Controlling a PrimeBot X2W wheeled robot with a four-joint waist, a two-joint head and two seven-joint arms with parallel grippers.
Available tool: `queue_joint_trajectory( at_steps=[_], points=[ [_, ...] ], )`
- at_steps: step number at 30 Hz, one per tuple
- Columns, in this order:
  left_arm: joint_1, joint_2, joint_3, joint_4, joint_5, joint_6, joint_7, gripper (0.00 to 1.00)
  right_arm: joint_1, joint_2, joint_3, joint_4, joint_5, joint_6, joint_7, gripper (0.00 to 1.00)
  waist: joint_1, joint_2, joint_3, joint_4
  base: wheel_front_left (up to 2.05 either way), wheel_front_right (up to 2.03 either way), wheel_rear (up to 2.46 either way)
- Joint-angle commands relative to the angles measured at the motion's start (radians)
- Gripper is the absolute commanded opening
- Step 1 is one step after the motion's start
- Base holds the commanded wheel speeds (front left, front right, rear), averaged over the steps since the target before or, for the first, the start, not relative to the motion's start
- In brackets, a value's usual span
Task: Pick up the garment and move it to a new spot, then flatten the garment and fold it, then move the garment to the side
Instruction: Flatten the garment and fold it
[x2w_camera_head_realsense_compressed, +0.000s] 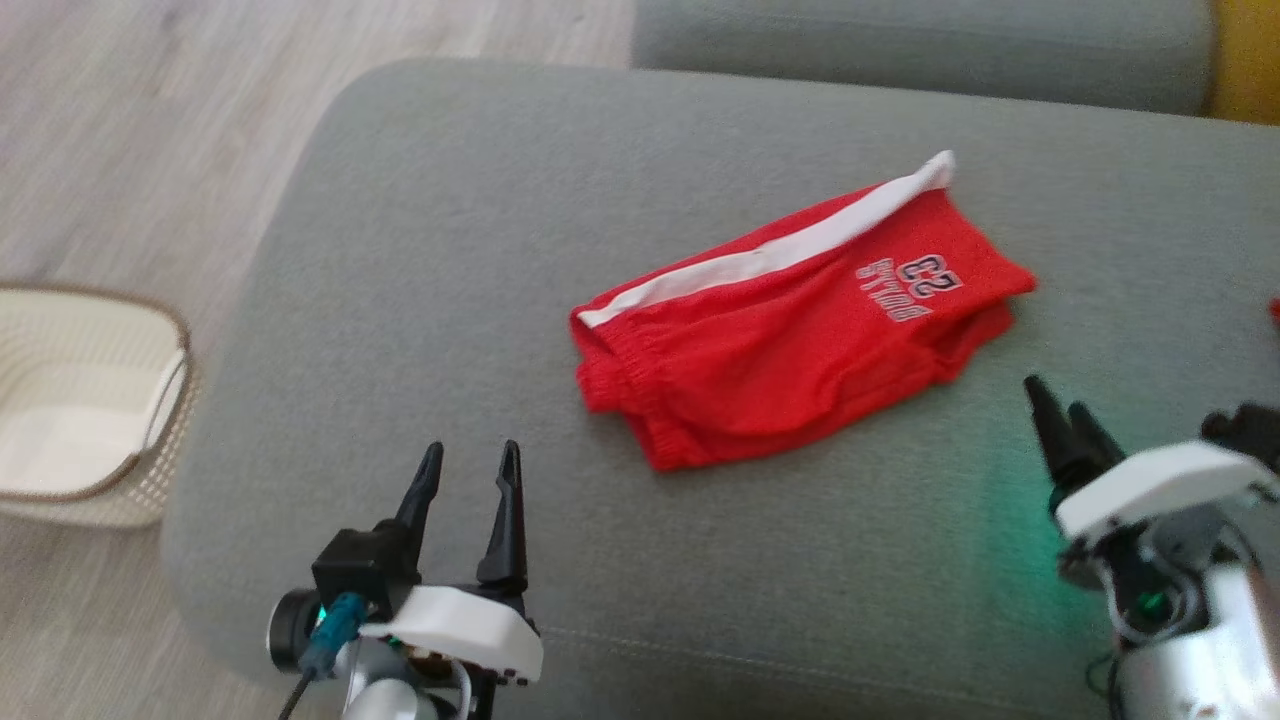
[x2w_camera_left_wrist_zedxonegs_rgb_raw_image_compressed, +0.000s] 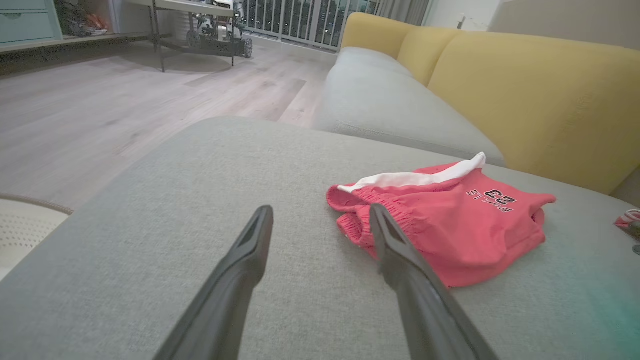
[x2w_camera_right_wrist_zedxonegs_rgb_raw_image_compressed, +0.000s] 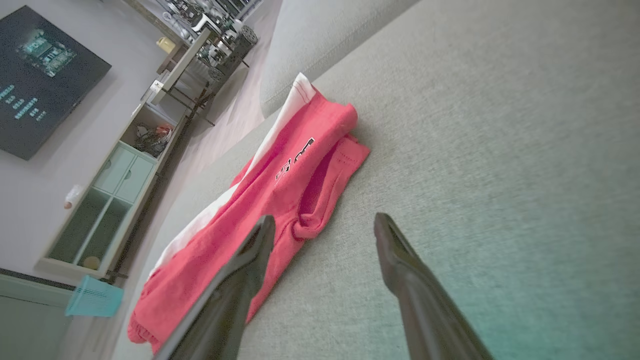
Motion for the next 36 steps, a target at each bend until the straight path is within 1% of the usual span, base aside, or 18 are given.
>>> queue_joint_trajectory(
  at_steps=[1, 3, 8, 11, 14, 15, 17, 21, 29, 36],
  points=[
    [-0.043, 0.002, 0.024, -0.037, 0.008, 0.020, -0.012, 1.00, -0.077, 0.001, -0.004, -0.016, 0.026, 0.000, 0.029, 1.00, 0.0000, 0.0000, 0.039, 0.045, 0.00, 0.00, 0.00],
    [-0.047, 0.002, 0.019, -0.037, 0.005, 0.041, -0.012, 1.00, -0.121, 0.003, -0.049, 0.031, 0.059, 0.000, 0.075, 1.00, 0.0000, 0.0000, 0.054, 0.069, 0.00, 0.00, 0.00],
    [-0.061, 0.002, -0.003, -0.050, 0.012, 0.064, -0.012, 1.00, -0.226, 0.005, -0.172, 0.157, 0.079, 0.000, 0.147, 1.00, 0.0000, 0.0000, 0.087, 0.129, 0.00, 0.00, 0.00],
    [-0.066, 0.002, 0.003, -0.073, 0.034, 0.080, -0.012, 1.00, -0.284, 0.003, -0.254, 0.245, 0.065, 0.000, 0.179, 1.00, 0.0000, 0.0000, 0.100, 0.156, 0.00, 0.00, 0.00],
    [-0.067, 0.002, 0.009, -0.089, 0.052, 0.084, -0.012, 1.00, -0.338, -0.002, -0.326, 0.326, 0.039, 0.000, 0.199, 1.00, 0.0000, 0.0000, 0.106, 0.177, 0.00, 0.00, 0.00],
    [-0.067, 0.002, 0.009, -0.089, 0.052, 0.084, -0.012, 1.00, -0.338, -0.002, -0.326, 0.326, 0.039, 0.000, 0.199, 1.00, 0.0000, 0.0000, 0.106, 0.177, 0.00, 0.00, 0.00],
    [-0.067, 0.002, 0.005, -0.097, 0.066, 0.085, -0.012, 1.00, -0.368, -0.006, -0.360, 0.369, 0.016, 0.000, 0.208, 1.00, 0.0000, 0.0000, 0.111, 0.187, 0.00, 0.00, 0.00],
    [-0.066, 0.002, -0.012, -0.107, 0.078, 0.089, -0.012, 1.00, -0.415, -0.005, -0.397, 0.417, -0.010, 0.000, 0.229, 1.00, 0.0000, 0.0000, 0.119, 0.199, 0.00, 0.00, 0.00],
    [-0.080, 0.002, -0.043, -0.116, 0.065, 0.104, -0.012, 1.00, -0.467, -0.004, -0.421, 0.463, -0.072, 0.000, 0.232, 1.00, 0.0000, 0.0000, 0.143, 0.207, 0.00, 0.00, 0.00],
    [-0.101, 0.002, -0.059, -0.124, 0.045, 0.114, -0.012, 1.00, -0.527, -0.029, -0.437, 0.540, -0.166, 0.000, 0.218, 1.00, 0.0000, 0.0000, 0.165, 0.219, 0.00, 0.00, 0.00]
  ],
)
